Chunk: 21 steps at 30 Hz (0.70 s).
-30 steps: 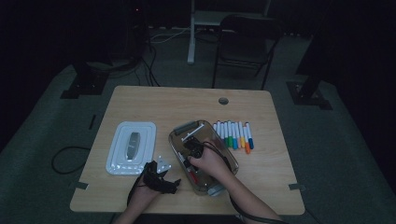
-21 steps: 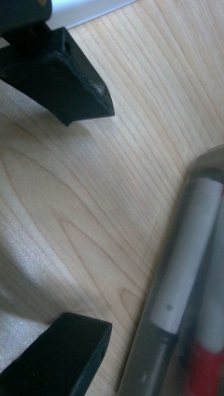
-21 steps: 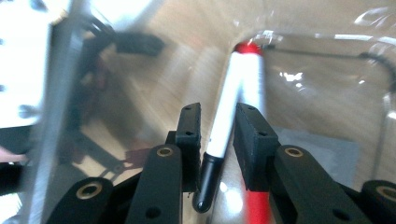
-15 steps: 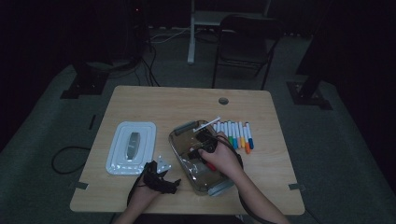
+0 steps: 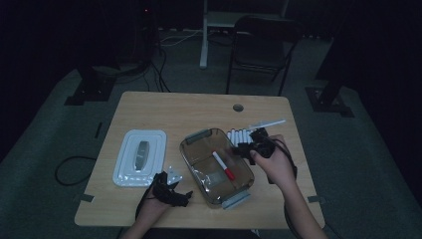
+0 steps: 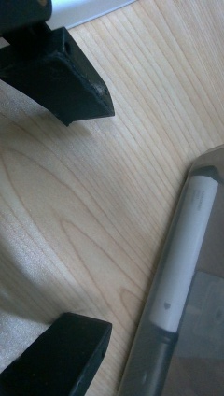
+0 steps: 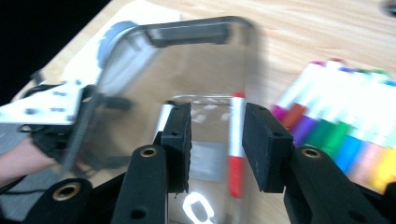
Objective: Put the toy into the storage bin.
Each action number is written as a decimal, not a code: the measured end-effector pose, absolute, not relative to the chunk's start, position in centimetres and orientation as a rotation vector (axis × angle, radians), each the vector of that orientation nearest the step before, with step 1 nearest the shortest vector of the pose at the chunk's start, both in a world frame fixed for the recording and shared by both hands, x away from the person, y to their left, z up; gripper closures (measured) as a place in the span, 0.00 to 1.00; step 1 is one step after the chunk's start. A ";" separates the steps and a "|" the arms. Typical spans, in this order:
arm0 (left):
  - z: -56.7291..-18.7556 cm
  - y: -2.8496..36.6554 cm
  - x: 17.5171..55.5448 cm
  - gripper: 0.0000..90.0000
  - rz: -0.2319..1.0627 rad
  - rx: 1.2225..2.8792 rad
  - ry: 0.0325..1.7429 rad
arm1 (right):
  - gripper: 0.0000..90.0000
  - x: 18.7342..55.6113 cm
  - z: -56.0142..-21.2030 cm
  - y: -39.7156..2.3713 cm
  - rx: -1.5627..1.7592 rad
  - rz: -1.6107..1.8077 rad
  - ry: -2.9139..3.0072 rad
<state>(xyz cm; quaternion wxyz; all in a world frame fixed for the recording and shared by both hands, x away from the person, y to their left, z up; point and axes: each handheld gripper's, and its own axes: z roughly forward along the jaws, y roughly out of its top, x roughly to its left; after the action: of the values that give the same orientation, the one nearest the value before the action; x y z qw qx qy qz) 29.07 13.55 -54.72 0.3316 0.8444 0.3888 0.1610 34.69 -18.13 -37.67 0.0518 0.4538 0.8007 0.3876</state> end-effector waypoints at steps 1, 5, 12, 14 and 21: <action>-54.7 13.5 29.1 0.02 0.420 2.206 1.017 | 0.69 34.7 -37.7 -19.1 1.402 1.184 2.407; -54.7 13.5 29.1 0.02 0.421 2.207 1.016 | 0.69 34.8 -38.3 -21.8 1.471 1.160 2.341; -54.7 13.6 29.1 0.02 0.424 2.207 1.015 | 0.66 35.8 -40.8 -25.2 1.588 1.123 2.240; -54.7 13.5 29.1 0.02 0.422 2.206 1.017 | 0.66 36.3 -41.7 -25.9 1.626 1.095 2.214; -54.7 13.5 29.1 0.02 0.421 2.206 1.017 | 0.66 38.1 -44.6 -27.9 1.720 1.028 2.132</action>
<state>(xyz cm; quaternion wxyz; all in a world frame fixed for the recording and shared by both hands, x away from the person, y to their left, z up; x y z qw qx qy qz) 29.06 13.55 -54.72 0.3317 0.8441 0.3891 0.1612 38.12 -27.93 -44.62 0.1074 0.5845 0.7244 0.3494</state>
